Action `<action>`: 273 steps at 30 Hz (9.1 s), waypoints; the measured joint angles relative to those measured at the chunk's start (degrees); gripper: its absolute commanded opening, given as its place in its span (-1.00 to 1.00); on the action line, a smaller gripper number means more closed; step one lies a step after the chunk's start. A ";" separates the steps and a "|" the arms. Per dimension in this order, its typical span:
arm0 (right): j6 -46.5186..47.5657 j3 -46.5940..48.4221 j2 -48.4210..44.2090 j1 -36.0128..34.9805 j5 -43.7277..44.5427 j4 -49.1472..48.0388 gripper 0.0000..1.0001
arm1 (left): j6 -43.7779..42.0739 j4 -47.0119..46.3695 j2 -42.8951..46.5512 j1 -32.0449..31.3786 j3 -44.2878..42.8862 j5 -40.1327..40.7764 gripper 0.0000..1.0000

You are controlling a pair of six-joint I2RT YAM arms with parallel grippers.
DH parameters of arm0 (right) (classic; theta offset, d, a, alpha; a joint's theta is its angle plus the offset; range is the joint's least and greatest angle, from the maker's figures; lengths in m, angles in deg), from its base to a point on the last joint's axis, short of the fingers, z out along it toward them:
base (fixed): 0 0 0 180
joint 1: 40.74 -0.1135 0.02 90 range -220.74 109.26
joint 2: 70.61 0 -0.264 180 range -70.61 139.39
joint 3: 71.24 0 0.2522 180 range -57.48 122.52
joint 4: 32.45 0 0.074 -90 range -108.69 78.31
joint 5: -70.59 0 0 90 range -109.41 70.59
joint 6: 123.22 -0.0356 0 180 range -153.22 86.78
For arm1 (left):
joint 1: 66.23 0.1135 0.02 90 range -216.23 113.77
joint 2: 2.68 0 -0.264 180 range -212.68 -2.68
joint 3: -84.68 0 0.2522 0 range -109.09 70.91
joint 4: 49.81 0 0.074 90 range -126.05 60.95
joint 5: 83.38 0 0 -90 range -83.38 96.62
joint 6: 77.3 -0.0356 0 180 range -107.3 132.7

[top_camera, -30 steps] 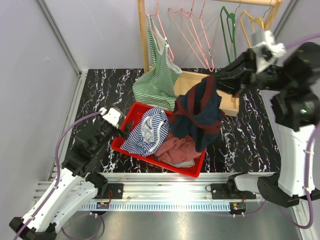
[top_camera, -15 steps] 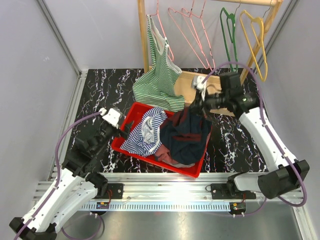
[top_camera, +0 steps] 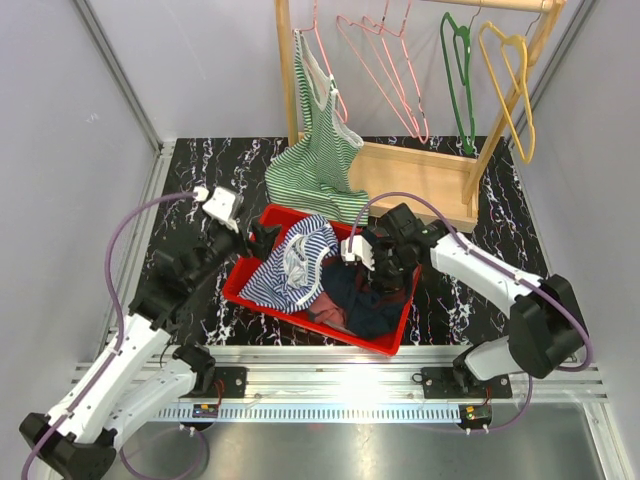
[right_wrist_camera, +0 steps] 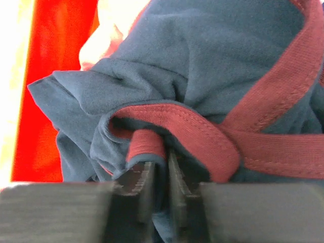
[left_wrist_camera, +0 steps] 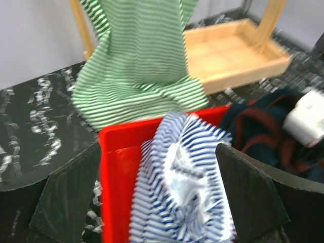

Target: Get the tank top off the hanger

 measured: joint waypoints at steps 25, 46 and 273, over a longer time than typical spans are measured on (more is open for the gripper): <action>-7.67 0.15 -21.03 10.69 7.48 -3.96 1.00 | 39.56 -0.83 -52.81 -0.33 -60.02 5.99 0.80; -6.08 -0.68 -15.23 4.17 1.40 -1.27 0.99 | 33.44 0.96 -69.85 -1.36 -79.95 12.52 0.46; -19.98 42.82 17.97 7.26 -13.46 -17.68 0.53 | 29.75 -13.94 6.08 15.72 0.96 -29.55 -1.00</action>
